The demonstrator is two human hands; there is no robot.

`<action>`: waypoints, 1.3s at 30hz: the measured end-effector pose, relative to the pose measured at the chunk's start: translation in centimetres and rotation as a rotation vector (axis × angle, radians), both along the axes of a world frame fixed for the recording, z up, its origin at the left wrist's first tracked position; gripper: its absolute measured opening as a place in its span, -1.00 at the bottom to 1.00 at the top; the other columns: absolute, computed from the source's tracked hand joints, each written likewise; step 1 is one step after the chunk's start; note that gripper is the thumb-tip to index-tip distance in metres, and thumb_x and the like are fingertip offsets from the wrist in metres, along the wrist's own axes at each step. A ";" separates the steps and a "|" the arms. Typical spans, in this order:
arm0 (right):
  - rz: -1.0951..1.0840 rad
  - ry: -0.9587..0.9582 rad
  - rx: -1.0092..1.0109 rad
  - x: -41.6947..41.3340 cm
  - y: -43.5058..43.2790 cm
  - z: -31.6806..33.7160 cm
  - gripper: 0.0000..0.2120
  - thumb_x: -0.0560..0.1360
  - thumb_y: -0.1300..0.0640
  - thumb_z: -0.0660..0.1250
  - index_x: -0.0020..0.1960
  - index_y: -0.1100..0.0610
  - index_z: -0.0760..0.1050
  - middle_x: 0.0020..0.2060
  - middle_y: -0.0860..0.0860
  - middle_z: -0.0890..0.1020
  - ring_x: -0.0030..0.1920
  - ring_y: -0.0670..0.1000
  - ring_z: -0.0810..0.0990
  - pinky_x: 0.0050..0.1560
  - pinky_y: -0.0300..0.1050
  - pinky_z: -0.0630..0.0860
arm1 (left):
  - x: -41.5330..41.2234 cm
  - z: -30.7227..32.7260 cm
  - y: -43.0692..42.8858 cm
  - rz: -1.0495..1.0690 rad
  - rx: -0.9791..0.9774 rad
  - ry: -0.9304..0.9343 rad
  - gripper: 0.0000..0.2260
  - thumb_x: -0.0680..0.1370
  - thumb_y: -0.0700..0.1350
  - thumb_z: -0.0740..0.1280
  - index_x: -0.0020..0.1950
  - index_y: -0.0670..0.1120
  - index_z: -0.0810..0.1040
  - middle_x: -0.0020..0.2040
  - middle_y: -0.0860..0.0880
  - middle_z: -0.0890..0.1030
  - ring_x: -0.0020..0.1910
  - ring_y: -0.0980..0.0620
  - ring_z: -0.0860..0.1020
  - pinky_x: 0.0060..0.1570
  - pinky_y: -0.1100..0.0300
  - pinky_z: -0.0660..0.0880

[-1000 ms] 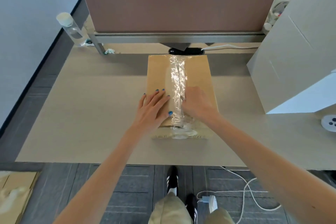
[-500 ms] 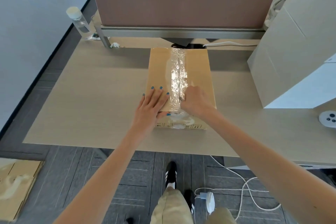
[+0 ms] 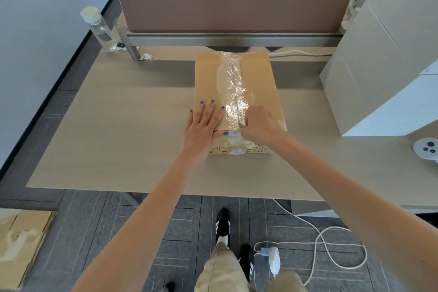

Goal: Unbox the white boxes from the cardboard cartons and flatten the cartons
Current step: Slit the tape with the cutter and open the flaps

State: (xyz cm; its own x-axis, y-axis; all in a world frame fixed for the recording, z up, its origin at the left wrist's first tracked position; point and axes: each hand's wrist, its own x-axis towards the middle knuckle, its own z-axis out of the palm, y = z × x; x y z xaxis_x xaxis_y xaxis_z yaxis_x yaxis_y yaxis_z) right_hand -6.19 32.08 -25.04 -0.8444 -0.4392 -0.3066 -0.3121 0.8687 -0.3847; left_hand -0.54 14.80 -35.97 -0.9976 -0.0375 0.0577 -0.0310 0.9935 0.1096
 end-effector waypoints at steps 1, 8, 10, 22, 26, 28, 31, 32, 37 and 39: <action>0.003 -0.003 0.008 0.1 -0.1 -0.1 -0.75 0.41 0.34 0.25 -0.36 0.15 0.27 -0.41 0.05 0.38 -0.31 0.11 0.47 -0.30 -0.15 0.38 | 0.0 0.0 0.0 0.000 -0.006 0.001 -0.26 0.57 0.35 -0.33 0.59 0.04 0.19 0.60 -0.05 0.19 0.58 -0.16 0.10 0.50 -0.15 0.10; 0.032 0.030 0.020 1.5 0.6 -0.7 -0.88 0.41 0.35 0.25 -0.25 0.20 0.35 -0.39 0.04 0.38 -0.28 0.12 0.46 -0.39 -0.17 0.28 | 0.0 -0.2 -0.3 -0.001 -0.039 0.001 -0.29 0.57 0.34 -0.32 0.60 0.06 0.16 0.60 -0.04 0.18 0.58 -0.14 0.11 0.52 -0.15 0.09; 0.037 0.047 0.020 1.9 0.8 -0.9 -0.81 0.42 0.34 0.25 -0.31 0.17 0.30 -0.39 0.04 0.37 -0.28 0.13 0.46 -0.40 -0.15 0.26 | 0.0 -0.2 -0.4 -0.008 -0.040 0.006 -0.28 0.56 0.35 -0.32 0.61 0.06 0.14 0.61 -0.03 0.16 0.59 -0.13 0.09 0.53 -0.15 0.06; -0.067 0.375 -0.286 4.2 7.3 -6.9 -0.95 0.52 0.16 0.33 -0.04 0.03 0.53 -0.18 -0.10 0.62 -0.24 -0.01 0.56 -0.31 -0.22 0.39 | 1.7 0.4 1.6 -0.139 0.119 0.246 -0.58 0.66 0.04 0.06 0.46 -0.05 0.44 0.46 0.00 0.45 0.47 -0.03 0.37 0.48 -0.10 0.21; -0.046 0.313 -0.336 5.0 9.7 -9.3 -0.95 0.52 0.17 0.35 -0.02 0.08 0.54 -0.16 -0.09 0.60 -0.24 0.01 0.53 -0.12 -0.16 0.37 | 2.4 0.1 3.3 -0.135 0.178 0.279 -0.64 0.65 -0.08 0.10 0.42 -0.04 0.46 0.45 0.01 0.45 0.45 -0.02 0.37 0.45 -0.05 0.23; -0.036 0.240 -0.289 5.3 10.9 -11.1 -0.93 0.51 0.15 0.35 0.00 0.07 0.53 -0.16 -0.12 0.55 -0.21 0.00 0.49 -0.11 -0.13 0.38 | 2.8 0.0 3.9 -0.136 0.174 0.269 -0.62 0.64 -0.12 0.10 0.43 -0.06 0.45 0.46 0.00 0.44 0.45 -0.03 0.37 0.46 -0.03 0.21; -0.005 0.167 -0.212 5.8 12.3 -13.8 -0.90 0.47 0.17 0.37 -0.02 0.05 0.52 -0.17 -0.11 0.52 -0.14 0.01 0.49 -0.13 -0.13 0.30 | 3.0 0.0 4.7 -0.101 0.177 0.255 -0.60 0.63 -0.10 0.06 0.43 -0.07 0.44 0.46 -0.02 0.43 0.46 -0.04 0.35 0.46 -0.05 0.18; 0.007 0.158 -0.192 6.0 12.7 -14.5 -0.89 0.46 0.19 0.38 -0.04 0.05 0.52 -0.18 -0.12 0.50 -0.13 0.00 0.48 -0.13 -0.14 0.27 | 3.0 0.0 4.8 -0.090 0.173 0.252 -0.60 0.63 -0.08 0.05 0.43 -0.06 0.44 0.46 -0.01 0.43 0.46 -0.04 0.35 0.47 -0.05 0.18; 0.076 0.114 -0.087 7.0 14.2 -17.1 -0.81 0.40 0.26 0.39 -0.08 0.02 0.48 -0.19 -0.12 0.48 -0.09 0.00 0.46 -0.11 -0.15 0.24 | 3.0 -0.3 5.1 -0.059 0.163 0.268 -0.60 0.61 -0.10 0.07 0.42 -0.04 0.45 0.46 0.02 0.42 0.46 -0.02 0.33 0.48 -0.04 0.15; 0.093 0.078 -0.055 7.2 14.8 -17.9 -0.79 0.41 0.28 0.37 -0.06 0.02 0.47 -0.14 -0.10 0.52 -0.05 0.00 0.46 -0.07 -0.15 0.27 | 3.1 -0.6 5.2 -0.054 0.158 0.277 -0.62 0.60 -0.14 0.12 0.42 -0.04 0.44 0.46 0.03 0.42 0.47 -0.02 0.32 0.50 -0.03 0.12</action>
State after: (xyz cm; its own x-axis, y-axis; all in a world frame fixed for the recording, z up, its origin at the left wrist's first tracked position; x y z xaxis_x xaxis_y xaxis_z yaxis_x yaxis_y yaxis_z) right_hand 1.04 46.89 -42.90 -0.8197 -0.5309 -0.2148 -0.4209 0.8128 -0.4028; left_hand 2.54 19.98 -36.55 -0.9456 -0.0155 0.3249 0.0735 0.9629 0.2597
